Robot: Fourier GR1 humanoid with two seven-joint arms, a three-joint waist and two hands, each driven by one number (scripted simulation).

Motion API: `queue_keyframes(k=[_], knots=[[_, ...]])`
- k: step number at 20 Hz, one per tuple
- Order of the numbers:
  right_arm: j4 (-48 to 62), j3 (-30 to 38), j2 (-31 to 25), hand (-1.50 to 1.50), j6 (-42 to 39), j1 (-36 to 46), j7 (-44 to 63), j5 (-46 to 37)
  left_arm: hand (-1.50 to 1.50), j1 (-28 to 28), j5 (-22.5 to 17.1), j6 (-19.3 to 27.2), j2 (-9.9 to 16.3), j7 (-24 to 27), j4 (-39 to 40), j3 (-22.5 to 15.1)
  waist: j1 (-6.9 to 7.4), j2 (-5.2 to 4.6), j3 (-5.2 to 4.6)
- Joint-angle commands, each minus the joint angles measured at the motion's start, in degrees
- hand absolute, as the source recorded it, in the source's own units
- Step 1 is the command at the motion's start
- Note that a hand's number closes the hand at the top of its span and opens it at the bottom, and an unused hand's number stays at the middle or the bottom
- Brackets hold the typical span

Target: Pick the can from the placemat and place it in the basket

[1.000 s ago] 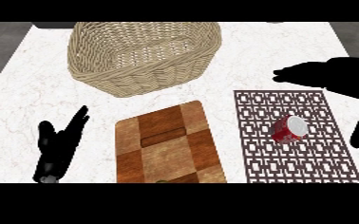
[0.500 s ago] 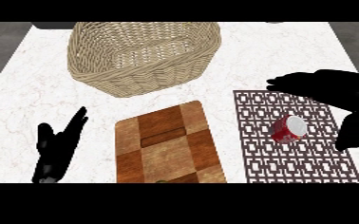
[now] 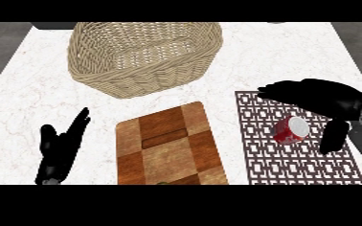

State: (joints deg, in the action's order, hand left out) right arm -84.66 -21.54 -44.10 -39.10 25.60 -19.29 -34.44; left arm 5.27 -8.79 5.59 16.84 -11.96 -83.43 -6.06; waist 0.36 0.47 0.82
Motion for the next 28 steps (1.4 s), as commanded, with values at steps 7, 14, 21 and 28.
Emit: queue_keyframes(k=[7, 14, 21, 28], knots=[[-0.01, -2.24, 0.69, -1.50, -0.32, -1.69, 0.42, -7.34, 0.00, 3.68, -0.22, -1.92, -0.05, -1.53, 2.12, 0.80, -0.15, -0.41, -0.83], [4.63, -2.42, 3.54, -1.50, 3.75, -3.46, -2.25, -11.35, 0.00, 3.06, 0.11, -1.86, -0.59, -3.18, 1.58, 1.71, 0.01, -0.50, -0.80], [7.20, -2.61, 7.52, -1.50, 4.98, -2.64, -2.93, -14.05, 0.00, -1.37, 1.22, -1.82, -2.06, -3.31, 5.82, 2.35, -0.33, -0.59, -0.83], [7.24, -3.80, 4.58, 1.50, 10.21, -3.81, -10.40, -18.52, 0.00, 2.25, 2.46, -1.09, -3.70, -3.17, 2.25, 1.20, -0.26, -0.52, -0.80]])
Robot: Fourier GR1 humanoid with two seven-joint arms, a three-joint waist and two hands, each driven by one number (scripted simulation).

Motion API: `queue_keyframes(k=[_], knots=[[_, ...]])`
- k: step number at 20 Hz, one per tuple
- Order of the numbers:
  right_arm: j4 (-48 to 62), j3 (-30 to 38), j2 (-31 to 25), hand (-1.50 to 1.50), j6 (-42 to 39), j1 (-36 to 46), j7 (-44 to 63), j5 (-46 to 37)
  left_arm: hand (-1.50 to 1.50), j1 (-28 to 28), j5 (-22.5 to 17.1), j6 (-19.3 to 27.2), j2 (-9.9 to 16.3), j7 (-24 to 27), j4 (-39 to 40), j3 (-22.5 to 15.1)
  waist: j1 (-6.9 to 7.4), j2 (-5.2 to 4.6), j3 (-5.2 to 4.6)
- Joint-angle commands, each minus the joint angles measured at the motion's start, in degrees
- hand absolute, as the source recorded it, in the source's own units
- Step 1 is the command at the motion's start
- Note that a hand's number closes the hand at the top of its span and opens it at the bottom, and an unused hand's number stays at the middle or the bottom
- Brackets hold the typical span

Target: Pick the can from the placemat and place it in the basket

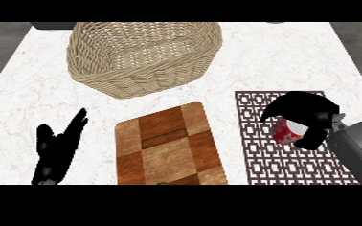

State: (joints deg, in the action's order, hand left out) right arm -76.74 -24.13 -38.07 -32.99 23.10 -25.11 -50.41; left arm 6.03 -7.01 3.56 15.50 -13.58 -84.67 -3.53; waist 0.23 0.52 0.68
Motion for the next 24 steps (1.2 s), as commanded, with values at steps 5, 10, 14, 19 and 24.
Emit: queue_keyframes(k=[5, 10, 14, 19, 24], knots=[[4.00, -0.58, 0.30, 1.50, 11.48, -0.12, -6.84, -6.43, 0.00, 2.12, 0.55, -1.18, -1.37, 0.69, 6.23, -0.01, 0.18, -0.70, -0.67], [2.04, 0.49, 0.53, 1.50, 8.39, 0.79, -7.55, -7.21, 0.00, 0.58, -0.42, -2.06, -0.56, -1.41, 4.51, 1.87, -0.09, -0.53, -0.69], [-3.92, -6.12, 22.93, 1.50, 6.38, -0.85, 18.98, -11.44, 0.00, 1.10, 0.63, -0.79, -1.14, -2.64, 2.79, 0.53, -0.10, 0.04, -0.91], [-3.45, -9.47, 37.35, 1.50, 8.50, 0.28, 33.89, -15.23, 0.00, 1.50, 1.03, -1.75, -0.52, -2.33, 1.74, -0.12, 1.83, 0.20, -1.13], [-9.10, -11.18, 37.85, 1.50, 18.86, -2.36, 46.95, -7.22, 0.00, 0.57, 0.61, -2.45, -0.69, -2.53, 1.45, -0.31, 3.03, -0.43, -0.48]])
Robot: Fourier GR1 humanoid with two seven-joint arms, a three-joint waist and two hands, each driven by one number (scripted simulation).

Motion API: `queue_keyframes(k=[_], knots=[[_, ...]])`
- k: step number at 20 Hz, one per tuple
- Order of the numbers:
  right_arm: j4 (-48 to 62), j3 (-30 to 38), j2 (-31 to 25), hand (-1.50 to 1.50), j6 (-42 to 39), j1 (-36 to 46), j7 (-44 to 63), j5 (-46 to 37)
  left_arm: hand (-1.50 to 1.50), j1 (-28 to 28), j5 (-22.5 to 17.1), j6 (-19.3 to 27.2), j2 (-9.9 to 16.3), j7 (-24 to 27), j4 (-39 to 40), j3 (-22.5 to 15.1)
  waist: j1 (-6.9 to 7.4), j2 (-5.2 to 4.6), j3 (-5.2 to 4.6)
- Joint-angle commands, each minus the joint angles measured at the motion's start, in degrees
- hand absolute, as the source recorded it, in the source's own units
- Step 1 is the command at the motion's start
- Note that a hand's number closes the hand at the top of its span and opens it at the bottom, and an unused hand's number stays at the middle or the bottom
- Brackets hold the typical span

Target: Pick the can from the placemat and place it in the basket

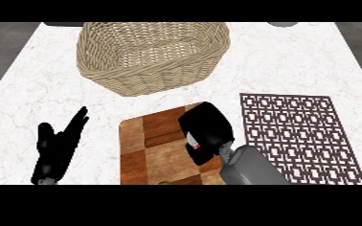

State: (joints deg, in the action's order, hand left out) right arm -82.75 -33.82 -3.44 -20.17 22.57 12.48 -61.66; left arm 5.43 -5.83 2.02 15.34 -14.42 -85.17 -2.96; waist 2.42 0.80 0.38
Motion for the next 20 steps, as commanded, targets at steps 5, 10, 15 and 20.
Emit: queue_keyframes(k=[5, 10, 15, 20], knots=[[-12.59, -0.77, 3.37, 1.50, 22.43, -0.72, 15.28, 15.99, 0.00, 0.19, -0.17, -0.71, -1.14, -1.91, 2.11, -1.46, 2.01, -0.80, 0.04], [-18.43, -4.23, 3.42, 1.50, 33.14, 7.75, 30.17, 17.30, 0.00, -0.55, 0.33, -1.27, -1.08, -2.32, 3.86, -1.99, 2.15, -0.27, -0.60], [-16.68, -5.38, 3.43, 1.50, 38.26, 20.26, 47.12, 14.44, 0.00, -1.67, 0.57, -0.73, -1.45, -3.35, 3.95, -1.96, 2.20, -0.09, -0.82], [-10.60, -1.90, 3.43, 1.50, 41.70, 34.84, 58.50, 13.60, 0.00, -1.97, 0.87, -0.63, -2.48, -3.52, 4.46, -2.72, 2.60, -0.56, -0.83]])
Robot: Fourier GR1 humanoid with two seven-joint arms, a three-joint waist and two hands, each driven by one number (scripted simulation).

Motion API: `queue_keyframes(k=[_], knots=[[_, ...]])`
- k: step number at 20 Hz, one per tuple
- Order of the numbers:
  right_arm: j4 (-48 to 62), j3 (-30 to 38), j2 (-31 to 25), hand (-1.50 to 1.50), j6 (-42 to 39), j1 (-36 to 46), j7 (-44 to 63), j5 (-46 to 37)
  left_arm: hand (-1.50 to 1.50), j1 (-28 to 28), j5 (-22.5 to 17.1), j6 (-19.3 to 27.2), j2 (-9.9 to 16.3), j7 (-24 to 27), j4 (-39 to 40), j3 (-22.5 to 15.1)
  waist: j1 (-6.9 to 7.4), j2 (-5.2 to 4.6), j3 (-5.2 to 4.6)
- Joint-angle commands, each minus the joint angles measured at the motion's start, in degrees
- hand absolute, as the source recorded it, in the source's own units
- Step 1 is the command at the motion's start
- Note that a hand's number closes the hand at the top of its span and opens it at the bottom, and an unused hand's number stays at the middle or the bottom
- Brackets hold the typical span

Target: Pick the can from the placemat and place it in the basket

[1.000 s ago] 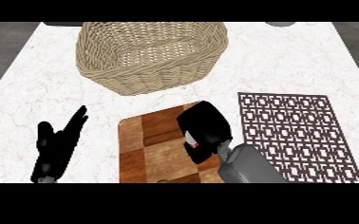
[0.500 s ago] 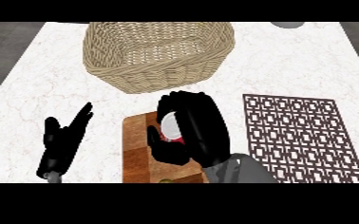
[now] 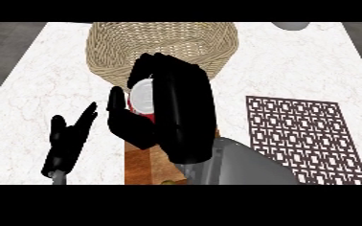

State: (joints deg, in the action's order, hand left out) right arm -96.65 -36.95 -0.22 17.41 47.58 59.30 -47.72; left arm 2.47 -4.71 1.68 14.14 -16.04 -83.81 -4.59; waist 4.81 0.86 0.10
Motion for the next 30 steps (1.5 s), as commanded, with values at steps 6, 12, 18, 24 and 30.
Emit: queue_keyframes(k=[6, 12, 18, 24, 30], knots=[[14.29, 7.69, 0.20, 1.50, 2.11, 23.91, 16.19, 3.83, 0.00, 0.71, 0.66, 0.56, -1.06, -1.77, 3.34, -0.48, -0.21, -1.01, -0.45], [28.21, 10.09, 0.20, 1.50, 3.18, 34.34, 14.73, 7.77, 0.00, 0.80, -0.32, -1.14, 0.07, -0.97, 4.65, 0.87, -0.28, -1.45, -0.46], [40.80, 10.35, 0.20, 1.50, 9.05, 37.04, 8.17, 13.19, 0.00, 2.10, 0.13, -0.54, -0.47, -1.22, 1.36, 0.42, -0.34, -1.66, -0.33], [47.55, 13.41, 0.21, 1.50, 17.34, 34.63, -0.72, 19.82, 0.00, 2.19, 0.71, -0.26, -1.95, -0.58, 1.95, -0.49, -0.06, -2.12, -0.28], [52.46, 14.39, 0.21, 1.50, 24.79, 32.10, -9.44, 26.14, 0.00, 1.60, 1.52, 0.11, -3.05, 0.91, 3.80, -0.65, -0.30, -2.33, -0.26]])
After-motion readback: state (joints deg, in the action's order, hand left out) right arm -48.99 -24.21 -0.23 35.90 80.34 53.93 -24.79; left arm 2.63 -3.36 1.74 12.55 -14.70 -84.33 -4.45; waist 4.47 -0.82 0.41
